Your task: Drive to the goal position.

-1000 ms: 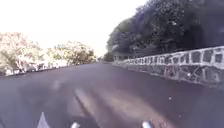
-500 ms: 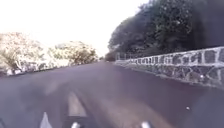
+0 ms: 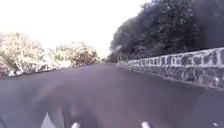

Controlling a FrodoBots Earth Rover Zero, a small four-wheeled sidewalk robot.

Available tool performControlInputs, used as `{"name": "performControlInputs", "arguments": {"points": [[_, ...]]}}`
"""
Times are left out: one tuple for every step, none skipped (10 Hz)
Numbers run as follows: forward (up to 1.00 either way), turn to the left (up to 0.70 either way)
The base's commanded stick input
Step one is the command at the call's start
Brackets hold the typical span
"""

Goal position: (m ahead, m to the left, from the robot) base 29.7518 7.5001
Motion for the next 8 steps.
{"name": "performControlInputs", "arguments": {"points": [[0.85, 0.00], [0.85, 0.00], [0.85, 0.00], [0.85, 0.00], [0.85, 0.00], [0.85, 0.00], [0.85, 0.00], [0.85, 0.00]]}}
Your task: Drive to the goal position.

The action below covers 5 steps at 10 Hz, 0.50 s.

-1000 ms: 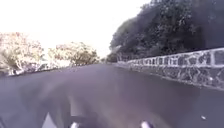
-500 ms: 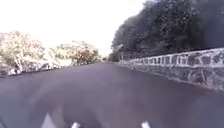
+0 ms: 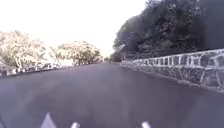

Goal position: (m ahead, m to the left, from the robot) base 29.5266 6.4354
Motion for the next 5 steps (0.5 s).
{"name": "performControlInputs", "arguments": {"points": [[0.85, 0.00], [0.85, 0.00], [0.85, 0.00], [0.85, 0.00], [0.85, 0.00]]}}
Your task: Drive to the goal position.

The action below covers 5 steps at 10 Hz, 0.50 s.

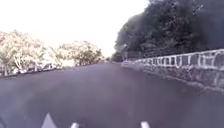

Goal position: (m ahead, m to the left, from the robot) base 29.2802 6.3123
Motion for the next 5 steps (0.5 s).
{"name": "performControlInputs", "arguments": {"points": [[0.85, 0.00], [0.85, 0.00], [0.85, 0.00], [0.85, 0.00], [0.85, 0.00]]}}
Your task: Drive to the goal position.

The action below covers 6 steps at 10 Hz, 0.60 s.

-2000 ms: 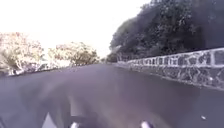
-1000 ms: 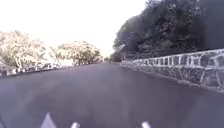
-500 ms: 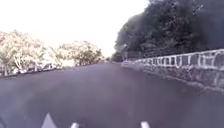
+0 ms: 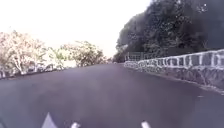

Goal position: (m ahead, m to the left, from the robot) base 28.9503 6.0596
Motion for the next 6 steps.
{"name": "performControlInputs", "arguments": {"points": [[0.85, 0.00], [0.85, 0.00], [0.85, 0.00], [0.85, 0.00], [0.85, 0.00], [0.85, 0.00]]}}
